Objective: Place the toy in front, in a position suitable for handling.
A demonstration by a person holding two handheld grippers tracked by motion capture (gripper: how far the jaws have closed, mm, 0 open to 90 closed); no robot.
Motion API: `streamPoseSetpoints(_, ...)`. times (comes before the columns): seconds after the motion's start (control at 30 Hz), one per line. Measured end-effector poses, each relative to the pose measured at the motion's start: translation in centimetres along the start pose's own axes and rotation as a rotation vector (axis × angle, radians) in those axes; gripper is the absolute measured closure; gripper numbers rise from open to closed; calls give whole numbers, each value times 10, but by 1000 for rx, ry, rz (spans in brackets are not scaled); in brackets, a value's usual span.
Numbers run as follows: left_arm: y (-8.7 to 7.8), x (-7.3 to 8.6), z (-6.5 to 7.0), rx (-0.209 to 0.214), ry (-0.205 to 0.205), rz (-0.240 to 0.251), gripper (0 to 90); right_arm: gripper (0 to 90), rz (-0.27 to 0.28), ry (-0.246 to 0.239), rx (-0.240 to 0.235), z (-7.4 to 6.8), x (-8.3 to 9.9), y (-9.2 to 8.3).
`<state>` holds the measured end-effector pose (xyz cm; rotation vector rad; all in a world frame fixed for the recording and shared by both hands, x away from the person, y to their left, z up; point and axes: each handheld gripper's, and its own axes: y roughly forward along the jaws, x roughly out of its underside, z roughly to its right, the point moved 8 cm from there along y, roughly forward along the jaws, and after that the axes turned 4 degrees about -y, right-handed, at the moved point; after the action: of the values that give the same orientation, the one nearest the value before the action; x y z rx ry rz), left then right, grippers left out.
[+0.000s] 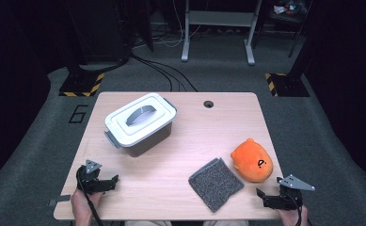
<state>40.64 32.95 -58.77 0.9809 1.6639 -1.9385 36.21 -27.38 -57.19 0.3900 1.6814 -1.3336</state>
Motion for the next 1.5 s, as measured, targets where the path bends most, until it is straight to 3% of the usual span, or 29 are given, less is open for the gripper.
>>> streamPoseSetpoints(0.53,0,0,0,-2,-4,1,1,0,-14,25,-8,1,-3,-5)
streamPoseSetpoints(1.0,0,0,0,0,-3,0,1,0,3,-12,-9,0,-39,-20)
streamPoseSetpoints(1.5,0,0,0,0,-2,0,1,0,-43,-58,-16,-2,-72,-3)
